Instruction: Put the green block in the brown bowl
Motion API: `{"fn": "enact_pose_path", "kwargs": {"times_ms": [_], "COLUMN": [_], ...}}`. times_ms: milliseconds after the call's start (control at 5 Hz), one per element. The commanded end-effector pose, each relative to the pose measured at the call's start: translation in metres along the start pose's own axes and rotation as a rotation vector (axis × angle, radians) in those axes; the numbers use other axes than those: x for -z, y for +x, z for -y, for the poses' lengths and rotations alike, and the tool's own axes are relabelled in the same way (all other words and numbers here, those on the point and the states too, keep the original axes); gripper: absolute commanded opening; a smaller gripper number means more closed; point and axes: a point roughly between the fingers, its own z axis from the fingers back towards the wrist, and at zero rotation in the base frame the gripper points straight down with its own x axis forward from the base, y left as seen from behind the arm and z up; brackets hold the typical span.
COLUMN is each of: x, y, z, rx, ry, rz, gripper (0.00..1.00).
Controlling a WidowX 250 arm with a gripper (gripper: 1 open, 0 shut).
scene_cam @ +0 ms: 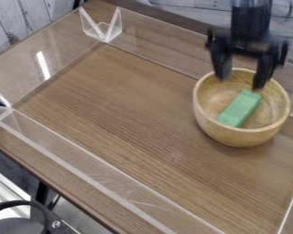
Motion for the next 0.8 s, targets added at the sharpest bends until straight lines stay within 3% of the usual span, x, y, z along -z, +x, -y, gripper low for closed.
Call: {"fn": "enact_pose_path", "kwargs": {"times_ms": [0,200,400,600], "x": [-0.044,-0.023,0.002,0.017], "y": [-0.009,-0.020,-0.034,-0.041], "z": [0.003,0.006,0.007,0.005], "rx": [0.038,0.072,0.112,0.125], "ry": [-0.026,-0.028,-0.026,0.020], "rz": [0.123,0.112,0.089,0.051], "gripper": [1.00,0.00,0.00,0.00]}}
